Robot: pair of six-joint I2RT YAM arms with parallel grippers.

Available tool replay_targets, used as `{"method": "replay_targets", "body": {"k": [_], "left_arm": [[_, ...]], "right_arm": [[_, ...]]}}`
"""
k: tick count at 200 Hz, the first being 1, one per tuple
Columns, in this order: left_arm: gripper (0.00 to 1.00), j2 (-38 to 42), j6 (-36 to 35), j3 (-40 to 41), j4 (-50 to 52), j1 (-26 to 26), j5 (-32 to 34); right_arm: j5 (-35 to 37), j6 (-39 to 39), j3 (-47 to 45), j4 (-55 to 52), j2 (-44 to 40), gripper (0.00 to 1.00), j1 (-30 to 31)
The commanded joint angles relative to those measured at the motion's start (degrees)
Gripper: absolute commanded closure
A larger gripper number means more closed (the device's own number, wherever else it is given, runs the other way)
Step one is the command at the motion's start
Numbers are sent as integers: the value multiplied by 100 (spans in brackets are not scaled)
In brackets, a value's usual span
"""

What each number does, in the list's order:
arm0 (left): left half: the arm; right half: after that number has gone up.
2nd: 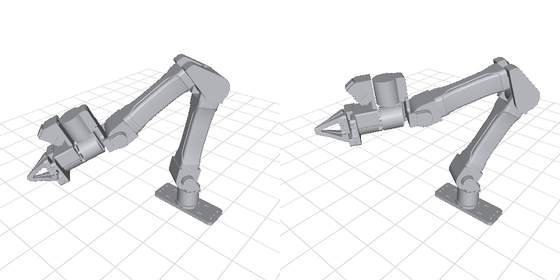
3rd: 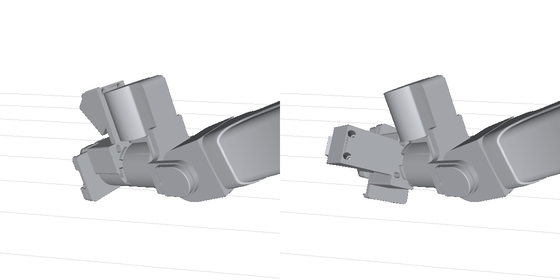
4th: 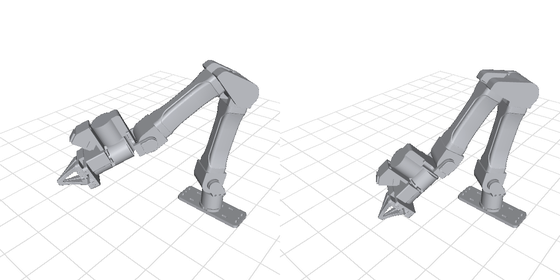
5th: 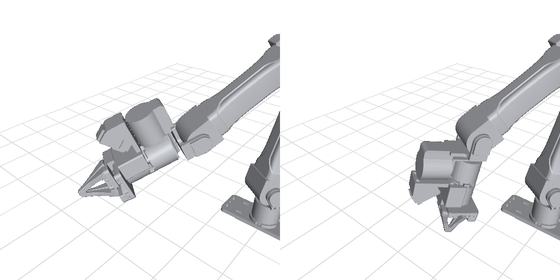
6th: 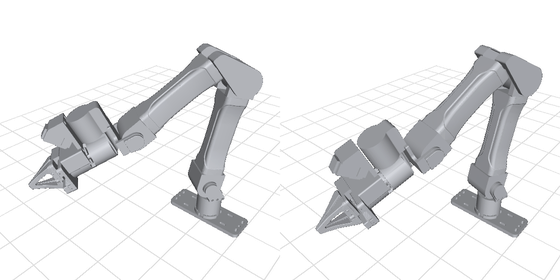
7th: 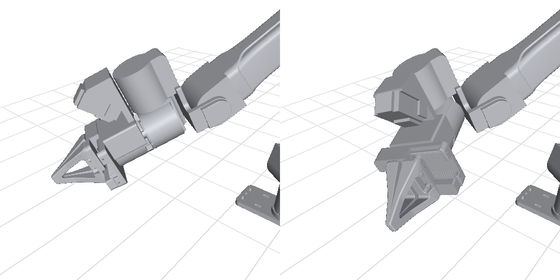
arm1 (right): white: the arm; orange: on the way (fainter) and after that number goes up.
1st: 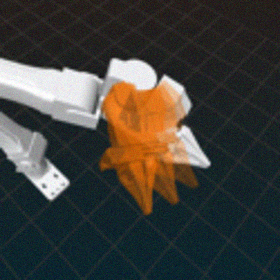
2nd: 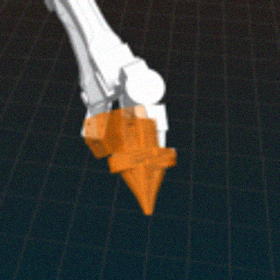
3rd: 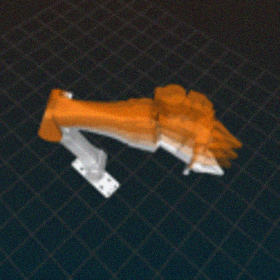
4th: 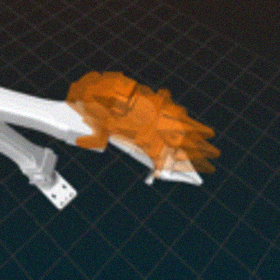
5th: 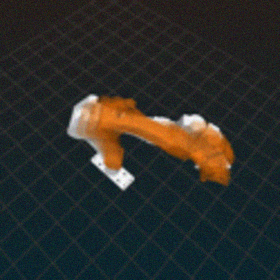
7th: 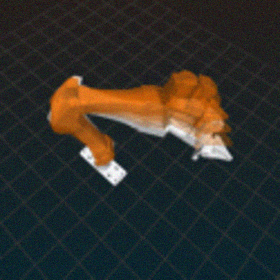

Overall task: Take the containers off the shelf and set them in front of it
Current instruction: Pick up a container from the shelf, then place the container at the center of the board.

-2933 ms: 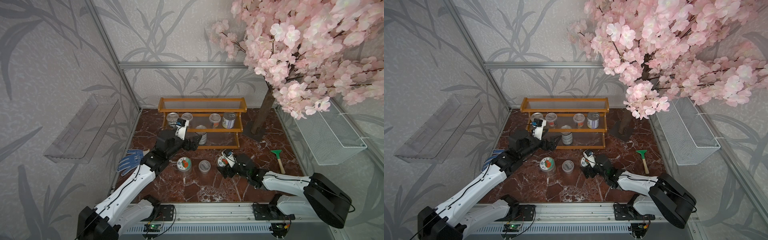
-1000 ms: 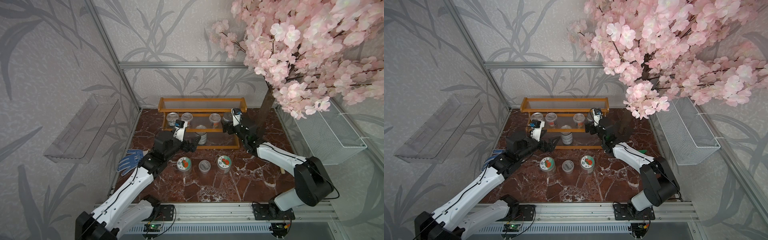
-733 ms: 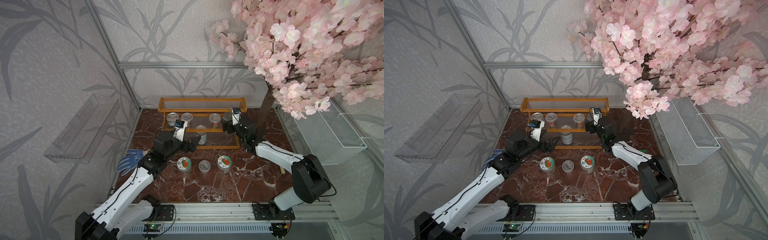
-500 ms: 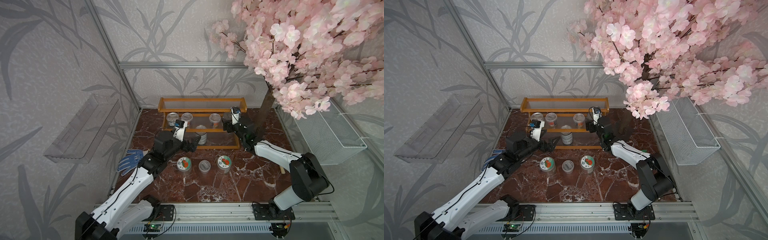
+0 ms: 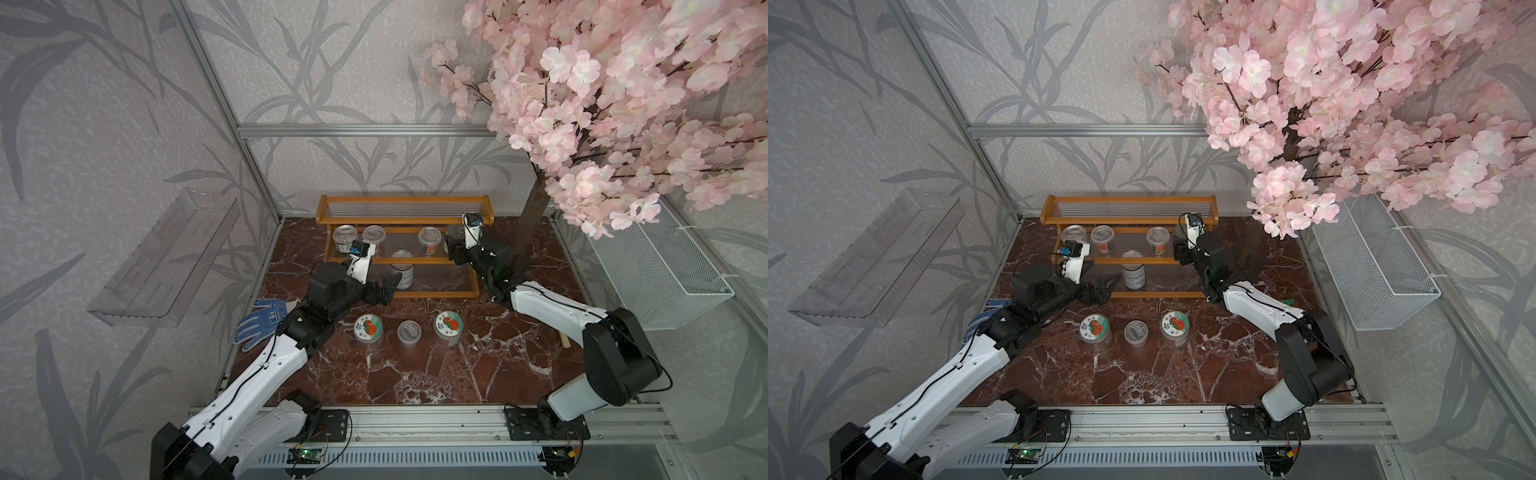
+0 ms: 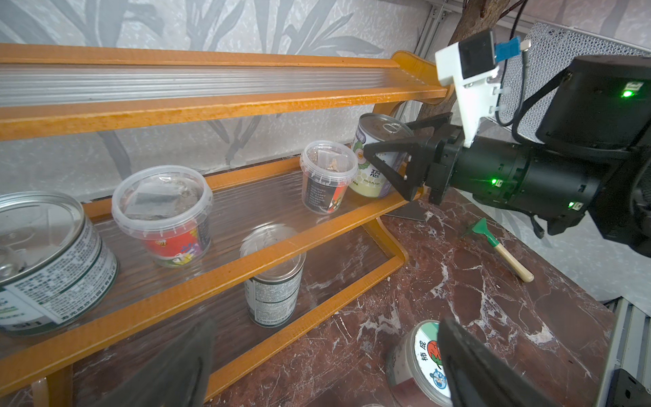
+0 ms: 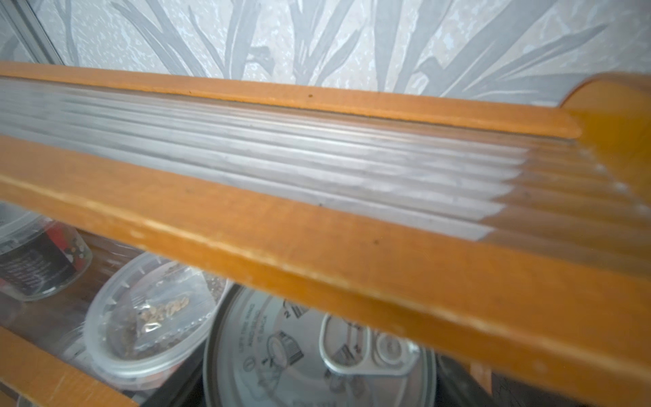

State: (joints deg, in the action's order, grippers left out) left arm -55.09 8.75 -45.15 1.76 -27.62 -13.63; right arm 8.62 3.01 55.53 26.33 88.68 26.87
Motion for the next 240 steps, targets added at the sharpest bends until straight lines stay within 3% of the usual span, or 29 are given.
{"method": "replay_targets", "body": {"k": [1, 66, 168, 206, 240], "left_arm": [[0, 12, -43, 63, -132, 37, -93], [0, -2, 52, 32, -202, 37, -122], [0, -252, -4, -117, -229, 46, -252], [0, -322, -3, -117, -232, 46, -290], [0, -383, 11, -98, -268, 46, -352]], "right_arm": [[-187, -153, 2, 37, -423, 34, -10], [-687, -348, -210, -753, -1137, 35, -13], [-1495, -554, -906, -3045, -3184, 35, 13], [-1189, -527, -1299, -4283, -4263, 35, 103], [-265, -54, -1962, -4611, -4997, 35, 442]]}}
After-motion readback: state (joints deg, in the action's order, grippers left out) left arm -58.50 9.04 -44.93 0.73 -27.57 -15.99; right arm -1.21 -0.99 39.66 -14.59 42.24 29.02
